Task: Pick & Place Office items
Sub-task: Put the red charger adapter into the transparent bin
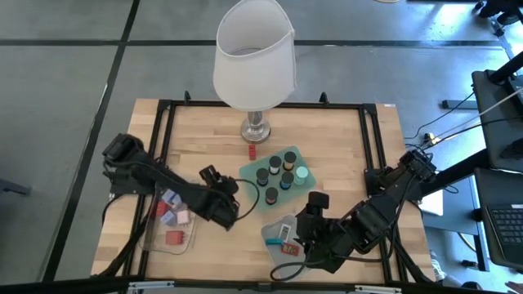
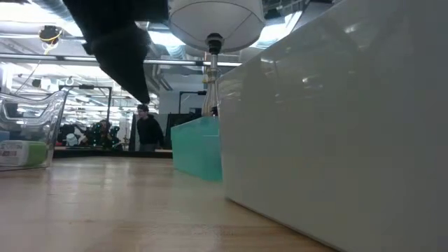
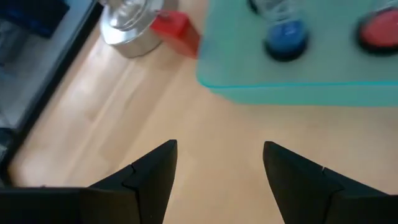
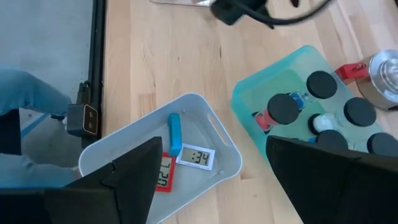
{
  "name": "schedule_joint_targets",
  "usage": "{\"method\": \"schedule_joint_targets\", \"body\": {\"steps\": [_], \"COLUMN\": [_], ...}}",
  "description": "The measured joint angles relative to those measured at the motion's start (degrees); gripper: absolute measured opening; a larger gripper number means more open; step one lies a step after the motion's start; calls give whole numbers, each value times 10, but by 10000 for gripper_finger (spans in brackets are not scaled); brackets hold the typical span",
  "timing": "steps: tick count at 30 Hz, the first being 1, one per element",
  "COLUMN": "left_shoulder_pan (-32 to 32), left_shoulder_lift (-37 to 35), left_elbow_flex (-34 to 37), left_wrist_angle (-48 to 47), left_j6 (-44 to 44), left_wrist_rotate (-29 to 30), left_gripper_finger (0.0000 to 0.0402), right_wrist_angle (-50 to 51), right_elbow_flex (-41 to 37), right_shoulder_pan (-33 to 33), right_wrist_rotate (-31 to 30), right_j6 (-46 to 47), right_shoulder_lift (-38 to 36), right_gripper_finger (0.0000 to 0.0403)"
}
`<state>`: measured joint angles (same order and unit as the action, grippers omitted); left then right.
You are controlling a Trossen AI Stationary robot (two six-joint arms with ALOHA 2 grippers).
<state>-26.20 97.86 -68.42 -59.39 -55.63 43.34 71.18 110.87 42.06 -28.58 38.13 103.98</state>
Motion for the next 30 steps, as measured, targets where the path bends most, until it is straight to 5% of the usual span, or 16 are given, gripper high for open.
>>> {"method": "schedule_joint_targets", "body": {"steps": [7,16,30], "left_shoulder_pan": [74,142,229], "left_shoulder_lift": [-2,-37,-307], "left_elbow_flex": [29,134,345], "left_wrist_angle": [-12,90,412], "left_j6": [64,186,323], "left_wrist_rotate": [-44,-46,-112], "left_gripper_finger": [235,228,190], "right_wrist_angle": [0,10,19], "right_elbow_flex": [0,0,0], "right_shoulder_pan": [-1,-17,-69], "right_wrist_rotate": [-2,-2,-36], "right_j6": [-45,-119,-152], "right_shoulder_lift": [0,0,0], "right_gripper_finger": [291,291,290]}}
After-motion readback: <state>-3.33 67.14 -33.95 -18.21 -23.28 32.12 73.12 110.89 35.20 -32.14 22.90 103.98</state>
